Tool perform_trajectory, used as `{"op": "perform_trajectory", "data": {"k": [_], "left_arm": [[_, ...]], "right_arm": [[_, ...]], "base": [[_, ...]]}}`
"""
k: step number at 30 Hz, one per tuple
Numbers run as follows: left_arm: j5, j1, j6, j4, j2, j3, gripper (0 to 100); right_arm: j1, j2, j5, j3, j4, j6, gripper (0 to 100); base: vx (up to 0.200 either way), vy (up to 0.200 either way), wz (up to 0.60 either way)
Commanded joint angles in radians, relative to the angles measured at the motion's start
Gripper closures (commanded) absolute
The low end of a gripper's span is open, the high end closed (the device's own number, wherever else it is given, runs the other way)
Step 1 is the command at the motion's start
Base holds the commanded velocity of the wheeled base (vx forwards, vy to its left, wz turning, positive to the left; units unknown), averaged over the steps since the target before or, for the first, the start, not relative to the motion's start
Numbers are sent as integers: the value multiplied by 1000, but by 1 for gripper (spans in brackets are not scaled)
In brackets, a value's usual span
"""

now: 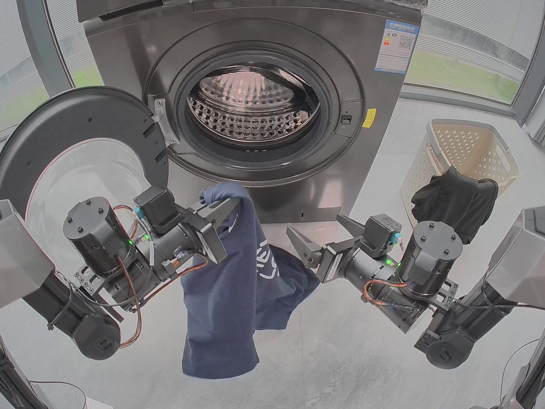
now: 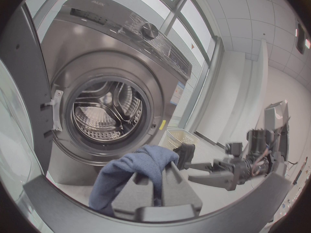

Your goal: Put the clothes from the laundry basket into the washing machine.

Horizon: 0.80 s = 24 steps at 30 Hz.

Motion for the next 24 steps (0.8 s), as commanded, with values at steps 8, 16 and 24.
{"op": "perform_trajectory", "data": {"k": [8, 16, 24], "left_arm": [[75, 35, -26, -1, 2, -99, 100], [104, 35, -25, -1, 21, -131, 100], [120, 37, -25, -1, 47, -162, 100]], "right_arm": [[-4, 32, -3, 42, 3, -3, 0], [10, 66, -7, -1, -7, -3, 0], [63, 161, 2, -115, -23, -1, 0]], "base": [[0, 0, 0], [0, 0, 0], [0, 0, 0]]}}
